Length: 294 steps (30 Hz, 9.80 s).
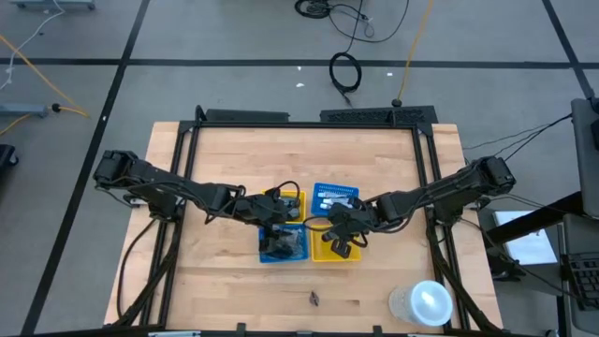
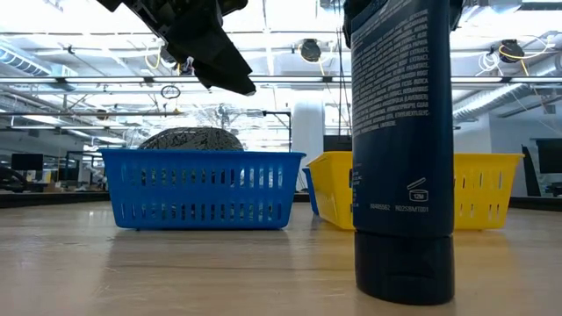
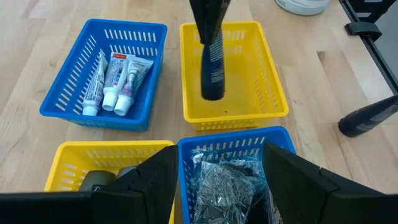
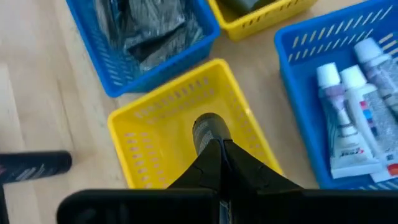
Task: Pick & Place Travel size toiletries
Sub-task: Put the right shaving cream into the bottom right yellow bin, then put the shaving cream into the bottom right yellow bin, then return to home position
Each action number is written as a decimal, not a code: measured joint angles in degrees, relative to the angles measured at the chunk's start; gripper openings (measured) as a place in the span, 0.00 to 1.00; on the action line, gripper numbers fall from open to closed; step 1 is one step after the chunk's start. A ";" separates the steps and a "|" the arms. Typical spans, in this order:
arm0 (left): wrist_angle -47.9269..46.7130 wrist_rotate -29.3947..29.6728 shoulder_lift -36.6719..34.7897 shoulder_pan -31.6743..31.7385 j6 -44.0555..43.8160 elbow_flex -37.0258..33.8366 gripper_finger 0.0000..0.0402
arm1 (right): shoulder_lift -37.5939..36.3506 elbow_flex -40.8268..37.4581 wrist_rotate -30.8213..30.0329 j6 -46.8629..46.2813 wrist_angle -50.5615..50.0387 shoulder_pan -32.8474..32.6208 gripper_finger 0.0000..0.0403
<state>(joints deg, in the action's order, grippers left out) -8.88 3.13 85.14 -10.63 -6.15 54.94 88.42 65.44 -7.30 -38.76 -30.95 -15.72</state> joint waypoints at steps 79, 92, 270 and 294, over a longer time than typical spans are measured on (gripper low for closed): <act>-2.02 0.01 0.02 0.07 -1.90 0.01 0.57 | 23.28 27.77 22.27 -17.60 1.72 -13.45 0.21; -2.04 0.01 0.02 0.07 -2.56 0.00 0.57 | 23.28 27.70 20.53 -18.05 -0.84 -12.47 0.21; 20.54 17.87 -70.10 9.27 -2.76 -54.10 0.57 | -85.13 -64.36 -10.61 37.88 38.65 6.29 0.36; 20.68 17.87 -70.05 9.27 -2.60 -54.10 0.57 | -84.87 -64.56 -10.55 37.94 38.44 6.31 0.36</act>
<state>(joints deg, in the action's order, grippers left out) 11.79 20.99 15.09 -1.37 -8.75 0.84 3.55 0.89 -17.85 -0.82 7.49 -9.41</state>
